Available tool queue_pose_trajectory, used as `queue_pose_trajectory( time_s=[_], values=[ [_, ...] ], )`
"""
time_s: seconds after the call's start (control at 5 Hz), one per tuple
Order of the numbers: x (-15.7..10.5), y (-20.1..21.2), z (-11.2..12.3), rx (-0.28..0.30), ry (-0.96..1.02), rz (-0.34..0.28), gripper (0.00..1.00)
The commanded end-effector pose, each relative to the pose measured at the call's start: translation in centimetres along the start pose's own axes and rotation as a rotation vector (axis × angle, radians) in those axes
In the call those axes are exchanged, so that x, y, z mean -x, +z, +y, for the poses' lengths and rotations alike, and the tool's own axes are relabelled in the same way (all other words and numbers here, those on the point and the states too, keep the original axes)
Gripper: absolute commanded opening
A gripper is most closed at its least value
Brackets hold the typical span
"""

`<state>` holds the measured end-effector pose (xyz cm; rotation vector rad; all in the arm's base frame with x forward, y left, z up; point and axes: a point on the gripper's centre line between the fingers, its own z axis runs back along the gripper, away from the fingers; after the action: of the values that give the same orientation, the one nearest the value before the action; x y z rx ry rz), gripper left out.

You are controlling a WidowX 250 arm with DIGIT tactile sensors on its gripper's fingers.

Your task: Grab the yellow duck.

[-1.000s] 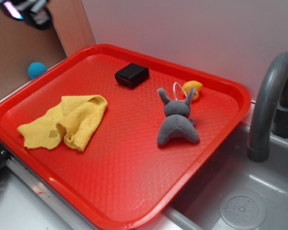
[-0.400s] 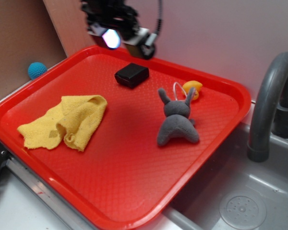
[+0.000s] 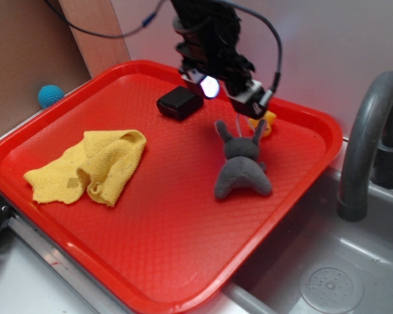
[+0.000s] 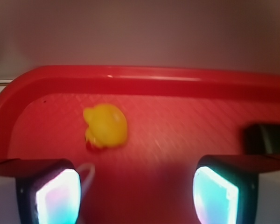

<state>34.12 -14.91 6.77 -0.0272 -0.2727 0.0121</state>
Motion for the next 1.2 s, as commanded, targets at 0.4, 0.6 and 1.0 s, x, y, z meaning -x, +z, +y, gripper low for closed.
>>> queue_pose_trajectory(
  time_s=[0.4, 0.6, 1.0],
  values=[
    [-3.6, -3.0, -2.2, 0.08, -0.025, -0.076, 0.0],
    [-2.6, -2.0, -1.5, 0.03, -0.048, -0.05, 0.0],
    [1.4, 6.8, 1.2, -0.038, -0.046, 0.156, 0.0]
  ],
)
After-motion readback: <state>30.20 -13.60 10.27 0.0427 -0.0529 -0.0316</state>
